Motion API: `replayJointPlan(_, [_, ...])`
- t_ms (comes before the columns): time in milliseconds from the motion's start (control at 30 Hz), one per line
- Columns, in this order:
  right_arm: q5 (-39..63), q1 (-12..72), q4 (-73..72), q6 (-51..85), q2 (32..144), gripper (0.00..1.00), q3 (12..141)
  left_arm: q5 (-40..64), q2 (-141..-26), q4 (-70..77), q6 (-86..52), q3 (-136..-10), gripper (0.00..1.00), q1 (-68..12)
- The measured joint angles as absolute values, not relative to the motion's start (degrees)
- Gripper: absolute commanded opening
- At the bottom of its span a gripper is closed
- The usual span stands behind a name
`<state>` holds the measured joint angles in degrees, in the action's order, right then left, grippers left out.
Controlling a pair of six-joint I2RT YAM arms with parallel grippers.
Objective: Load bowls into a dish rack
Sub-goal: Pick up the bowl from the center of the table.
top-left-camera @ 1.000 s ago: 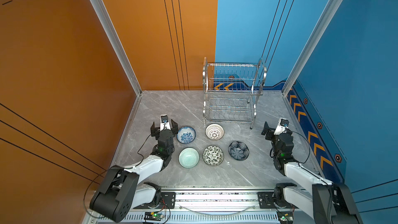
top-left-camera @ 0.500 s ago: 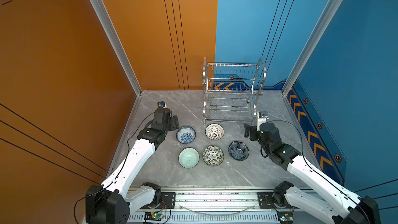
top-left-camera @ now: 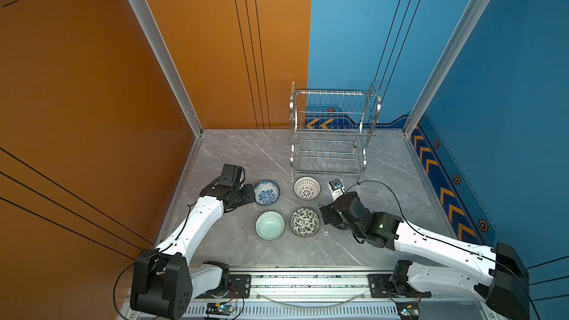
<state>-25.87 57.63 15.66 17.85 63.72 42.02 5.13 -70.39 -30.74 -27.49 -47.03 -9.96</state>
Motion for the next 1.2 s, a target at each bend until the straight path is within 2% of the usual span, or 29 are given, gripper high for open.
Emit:
replayJointPlan(267, [-25.8,61.0,14.6,17.9,67.1,1.0,42.1,5.8,-74.7,-26.8,-28.6,-46.9,0.43,-10.0])
replayJointPlan(1033, [-25.8,63.4,14.4,17.9,68.6,1.0,43.6,5.8,-84.1,-20.1,-29.0,-46.9,0.31,-10.8])
replayJointPlan(1200, [-26.0,64.1,14.3,17.9,68.9,1.0,43.9,5.9,-85.9,-18.5,-29.3,-46.8,0.25,-10.8])
